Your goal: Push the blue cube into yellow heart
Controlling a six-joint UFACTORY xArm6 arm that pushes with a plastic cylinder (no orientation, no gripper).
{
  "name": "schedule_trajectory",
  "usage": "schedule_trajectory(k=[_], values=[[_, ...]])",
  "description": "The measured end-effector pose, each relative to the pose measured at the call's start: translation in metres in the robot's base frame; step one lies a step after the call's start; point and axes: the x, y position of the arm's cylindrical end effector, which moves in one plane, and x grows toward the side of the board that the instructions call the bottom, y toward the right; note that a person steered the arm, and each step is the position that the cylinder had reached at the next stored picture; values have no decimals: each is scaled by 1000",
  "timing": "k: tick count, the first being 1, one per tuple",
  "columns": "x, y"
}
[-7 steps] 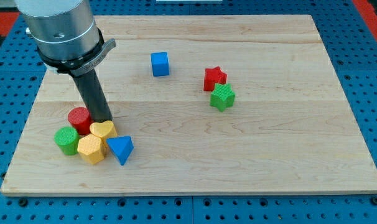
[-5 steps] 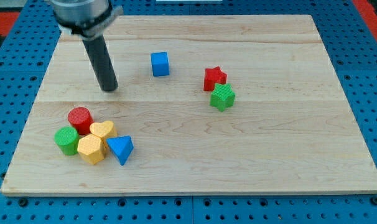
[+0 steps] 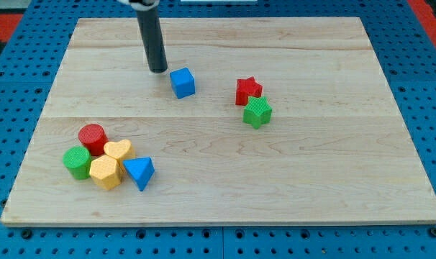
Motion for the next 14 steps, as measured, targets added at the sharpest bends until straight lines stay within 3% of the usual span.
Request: schedule_trajectory(k=[1,2,4,6,7,8,10,12,13,14], values=[[13,41],[53,30],[59,51],[120,-30],[93,-8],[98,38],[163,-37],[163,-21],[185,27],[196,127]])
